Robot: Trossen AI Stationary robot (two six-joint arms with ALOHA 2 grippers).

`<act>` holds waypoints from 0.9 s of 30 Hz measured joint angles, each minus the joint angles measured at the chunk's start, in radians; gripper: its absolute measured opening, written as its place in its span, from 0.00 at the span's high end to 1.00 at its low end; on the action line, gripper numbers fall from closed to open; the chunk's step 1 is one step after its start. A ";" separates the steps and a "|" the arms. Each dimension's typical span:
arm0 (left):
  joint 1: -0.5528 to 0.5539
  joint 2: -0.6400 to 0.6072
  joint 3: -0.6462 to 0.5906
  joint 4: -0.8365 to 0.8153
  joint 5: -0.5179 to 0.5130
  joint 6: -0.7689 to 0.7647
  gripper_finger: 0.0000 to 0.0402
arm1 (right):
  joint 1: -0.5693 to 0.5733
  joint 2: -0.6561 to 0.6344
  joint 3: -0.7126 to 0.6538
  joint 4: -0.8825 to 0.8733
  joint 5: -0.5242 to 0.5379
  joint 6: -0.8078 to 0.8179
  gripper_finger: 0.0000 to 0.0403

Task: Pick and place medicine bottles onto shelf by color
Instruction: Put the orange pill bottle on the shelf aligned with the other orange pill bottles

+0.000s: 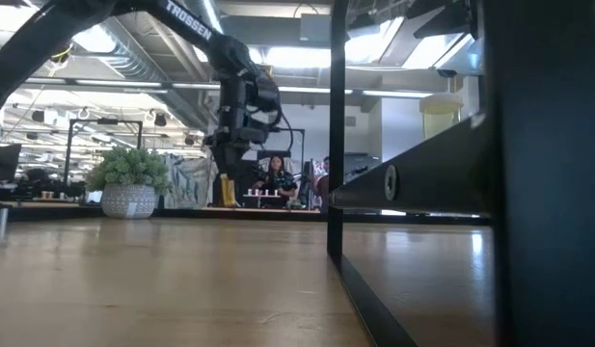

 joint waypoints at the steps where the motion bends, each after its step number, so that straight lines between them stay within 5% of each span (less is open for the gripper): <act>1: -0.007 -0.013 0.000 0.005 0.001 0.000 0.71 | 0.000 0.000 0.000 0.000 0.000 0.001 0.39; 15: -0.194 -0.175 0.001 0.117 0.136 -0.066 0.71 | -0.029 0.111 0.000 0.018 -0.005 -0.064 0.39; 27: -0.398 -0.230 0.001 0.235 0.157 -0.210 0.72 | -0.166 0.283 0.000 0.217 -0.324 -0.246 0.39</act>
